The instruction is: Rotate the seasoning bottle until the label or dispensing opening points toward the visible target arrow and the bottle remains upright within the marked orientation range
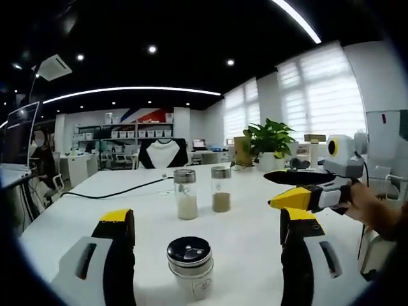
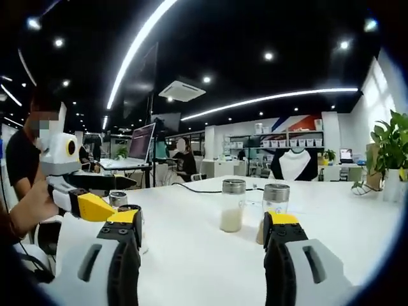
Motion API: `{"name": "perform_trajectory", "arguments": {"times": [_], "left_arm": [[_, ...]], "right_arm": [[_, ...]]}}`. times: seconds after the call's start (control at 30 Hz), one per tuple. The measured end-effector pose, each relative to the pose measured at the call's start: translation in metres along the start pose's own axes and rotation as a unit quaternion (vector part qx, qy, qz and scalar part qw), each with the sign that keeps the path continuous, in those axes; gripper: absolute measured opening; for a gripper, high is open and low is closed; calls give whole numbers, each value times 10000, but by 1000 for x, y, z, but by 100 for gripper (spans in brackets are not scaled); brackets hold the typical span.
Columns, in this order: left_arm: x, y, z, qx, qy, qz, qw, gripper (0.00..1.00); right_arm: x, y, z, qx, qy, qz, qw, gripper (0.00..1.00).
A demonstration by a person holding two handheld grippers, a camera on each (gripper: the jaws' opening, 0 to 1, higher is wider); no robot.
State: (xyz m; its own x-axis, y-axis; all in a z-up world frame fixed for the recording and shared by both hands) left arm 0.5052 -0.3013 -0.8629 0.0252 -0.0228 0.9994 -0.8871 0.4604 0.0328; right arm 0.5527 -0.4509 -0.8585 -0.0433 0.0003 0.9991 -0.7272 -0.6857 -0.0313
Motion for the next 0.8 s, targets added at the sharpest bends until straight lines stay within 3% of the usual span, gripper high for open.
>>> {"name": "perform_trajectory", "arguments": {"times": [0.2, 0.8], "left_arm": [[2, 1, -1, -18, 96, 79, 9999, 100], [1, -5, 6, -164, 116, -6, 9998, 97]], "right_arm": [[11, -24, 6, 80, -23, 84, 9999, 78], [9, -93, 25, 227, 24, -127, 9997, 73]]}}
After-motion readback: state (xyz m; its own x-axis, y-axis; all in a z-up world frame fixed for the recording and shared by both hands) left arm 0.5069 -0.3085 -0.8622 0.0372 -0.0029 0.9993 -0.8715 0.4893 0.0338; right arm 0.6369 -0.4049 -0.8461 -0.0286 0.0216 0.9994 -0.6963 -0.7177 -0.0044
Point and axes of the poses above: the point that each gripper's makers call its tool centre point, and the gripper's own axes: y roughly backward along the fingers, z roughly to its right, x roughly out of its top, the point moved 4 cm from there along y, roughly backward along the fingers, and after that the axes turned 5 degrees about -x, right-handed, at the moved point
